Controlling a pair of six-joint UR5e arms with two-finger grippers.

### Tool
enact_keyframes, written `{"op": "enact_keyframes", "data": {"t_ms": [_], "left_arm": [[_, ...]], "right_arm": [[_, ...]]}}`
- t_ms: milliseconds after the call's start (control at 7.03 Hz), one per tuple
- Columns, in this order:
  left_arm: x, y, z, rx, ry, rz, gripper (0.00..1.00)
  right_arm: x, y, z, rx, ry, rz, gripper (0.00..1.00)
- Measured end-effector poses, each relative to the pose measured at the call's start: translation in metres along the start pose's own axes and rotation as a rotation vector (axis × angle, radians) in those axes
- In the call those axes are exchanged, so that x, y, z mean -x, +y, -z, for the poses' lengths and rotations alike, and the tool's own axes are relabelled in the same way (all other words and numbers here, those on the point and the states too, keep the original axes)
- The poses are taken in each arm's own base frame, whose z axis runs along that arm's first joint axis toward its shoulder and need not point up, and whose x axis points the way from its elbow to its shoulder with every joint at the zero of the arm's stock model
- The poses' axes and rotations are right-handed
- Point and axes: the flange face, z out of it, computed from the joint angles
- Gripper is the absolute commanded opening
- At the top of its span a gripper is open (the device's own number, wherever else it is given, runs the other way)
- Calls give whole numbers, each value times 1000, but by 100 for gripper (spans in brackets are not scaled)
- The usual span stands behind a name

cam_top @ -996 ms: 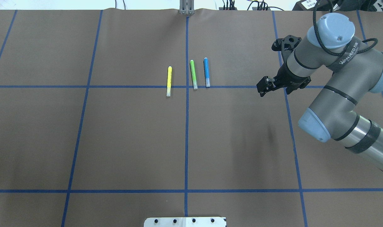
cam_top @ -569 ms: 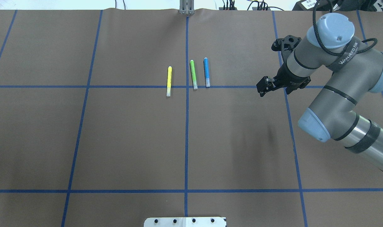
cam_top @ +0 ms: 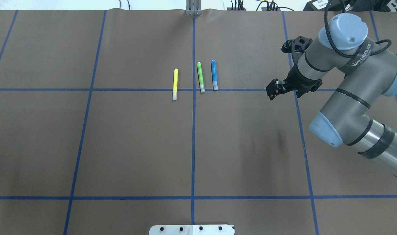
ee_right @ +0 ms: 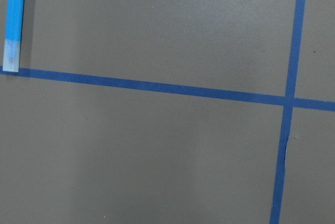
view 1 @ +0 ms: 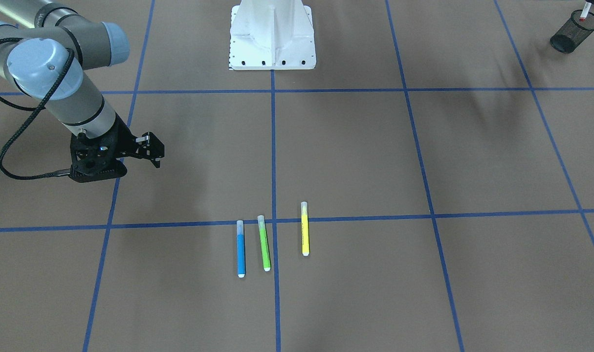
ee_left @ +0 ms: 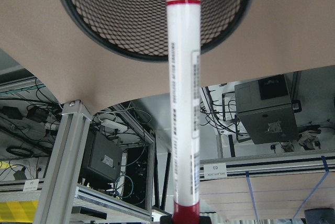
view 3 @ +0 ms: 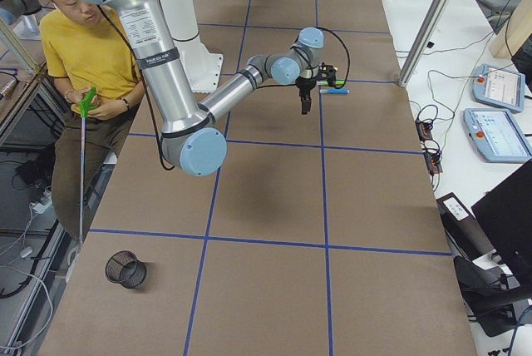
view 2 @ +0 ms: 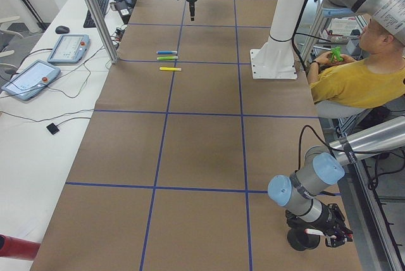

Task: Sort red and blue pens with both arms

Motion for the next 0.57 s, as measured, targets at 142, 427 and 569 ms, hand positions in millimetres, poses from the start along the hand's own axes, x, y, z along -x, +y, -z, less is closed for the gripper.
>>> {"op": "enact_keyframes", "data": {"t_ms": [142, 427, 569], "left_arm": [[0, -2, 1, -1, -1, -2, 100], [1, -4, 2, -3, -2, -9, 100], [1, -7, 4, -7, -4, -16, 100]], "right_arm": [[0, 0, 0, 0, 0, 0, 100], [0, 0, 0, 0, 0, 0, 100], [0, 0, 0, 0, 0, 0, 100]]}}
